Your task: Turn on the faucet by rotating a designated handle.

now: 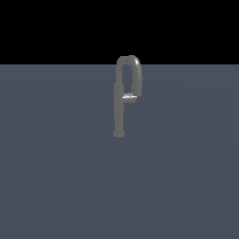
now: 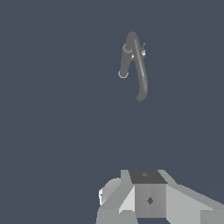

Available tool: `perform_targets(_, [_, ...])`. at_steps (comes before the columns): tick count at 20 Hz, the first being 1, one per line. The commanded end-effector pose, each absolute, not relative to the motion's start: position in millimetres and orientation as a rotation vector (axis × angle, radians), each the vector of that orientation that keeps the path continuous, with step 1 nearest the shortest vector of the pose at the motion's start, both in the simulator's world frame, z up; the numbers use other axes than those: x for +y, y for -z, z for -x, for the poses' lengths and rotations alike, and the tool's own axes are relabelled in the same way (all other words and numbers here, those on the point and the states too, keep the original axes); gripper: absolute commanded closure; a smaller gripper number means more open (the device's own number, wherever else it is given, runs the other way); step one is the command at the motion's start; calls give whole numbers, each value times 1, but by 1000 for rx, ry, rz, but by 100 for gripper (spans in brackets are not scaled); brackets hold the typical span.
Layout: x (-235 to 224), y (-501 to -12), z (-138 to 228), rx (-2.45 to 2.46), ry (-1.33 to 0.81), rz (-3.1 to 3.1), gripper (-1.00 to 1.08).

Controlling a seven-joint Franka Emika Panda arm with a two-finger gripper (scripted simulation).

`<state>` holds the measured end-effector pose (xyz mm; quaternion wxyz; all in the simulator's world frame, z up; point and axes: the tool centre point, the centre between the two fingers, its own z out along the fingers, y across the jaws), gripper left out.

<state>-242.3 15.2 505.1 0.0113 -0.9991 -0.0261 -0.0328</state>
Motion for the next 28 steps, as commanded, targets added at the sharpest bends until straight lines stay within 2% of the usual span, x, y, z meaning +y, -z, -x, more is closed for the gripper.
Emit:
perform_targets(1, [15, -505, 242, -81, 102, 3116, 108])
perform_targets(14, [17, -505, 220, -8, 9, 3075, 108])
perform_targets(28, [17, -496, 151, 212, -272, 2917, 108])
